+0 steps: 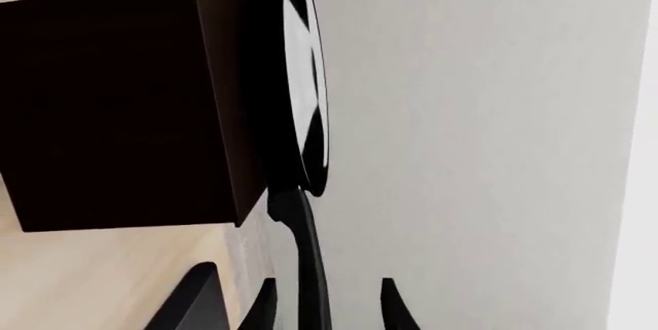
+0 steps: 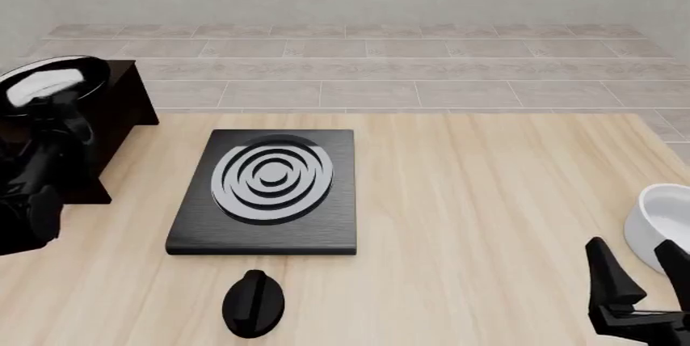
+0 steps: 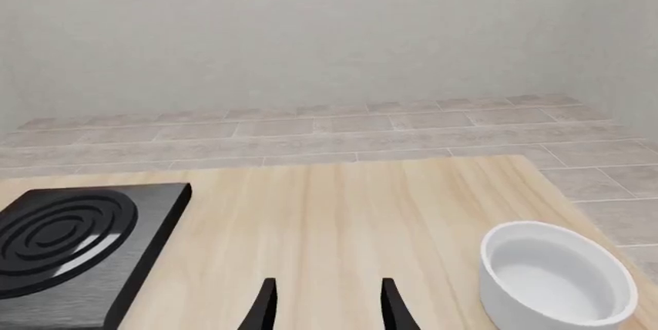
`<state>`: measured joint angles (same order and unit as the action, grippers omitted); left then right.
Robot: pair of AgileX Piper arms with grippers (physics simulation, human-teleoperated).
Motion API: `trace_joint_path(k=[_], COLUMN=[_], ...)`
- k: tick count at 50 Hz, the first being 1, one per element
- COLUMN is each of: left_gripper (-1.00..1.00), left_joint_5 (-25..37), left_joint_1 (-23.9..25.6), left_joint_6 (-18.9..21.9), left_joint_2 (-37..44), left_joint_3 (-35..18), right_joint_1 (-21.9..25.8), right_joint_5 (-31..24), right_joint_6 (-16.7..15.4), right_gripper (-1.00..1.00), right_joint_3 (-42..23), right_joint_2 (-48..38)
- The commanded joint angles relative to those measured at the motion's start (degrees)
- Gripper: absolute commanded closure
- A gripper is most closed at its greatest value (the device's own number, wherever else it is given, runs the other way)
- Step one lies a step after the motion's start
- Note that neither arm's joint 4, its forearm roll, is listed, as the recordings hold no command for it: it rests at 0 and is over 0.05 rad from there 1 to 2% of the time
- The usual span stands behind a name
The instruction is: Put the frying pan on top of the cabinet.
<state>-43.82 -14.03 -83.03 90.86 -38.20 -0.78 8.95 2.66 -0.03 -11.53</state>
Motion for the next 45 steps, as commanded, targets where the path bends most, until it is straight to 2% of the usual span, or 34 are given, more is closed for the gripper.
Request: trace_joint_path(k=[1, 20, 29, 45], left_gripper=[-1.0, -1.0, -1.0, -1.0], left_joint_5=[0.2, -0.62, -0.99, 2.12], left_joint_1=[-0.5, -2.31, -3.74, -4.46], left_joint_6=[0.61, 1.67, 2.06, 3.49], left_joint_2=[-0.95, -2.53, -3.5, -11.54], left_joint_3=[0.62, 3.71, 5.14, 8.7], right_joint_1=[0.07, 0.16, 0.27, 0.42], right_joint_5=[0.36, -1.56, -0.59, -0.52], right_joint_6=[-0.18, -0.18, -0.3, -0.49], right_gripper=[-1.0, -1.0, -1.0, -1.0], right_joint_3=[0.0, 0.0, 0.0, 0.0], right_joint_2=[-0.39, 1.46, 0.49, 0.57])
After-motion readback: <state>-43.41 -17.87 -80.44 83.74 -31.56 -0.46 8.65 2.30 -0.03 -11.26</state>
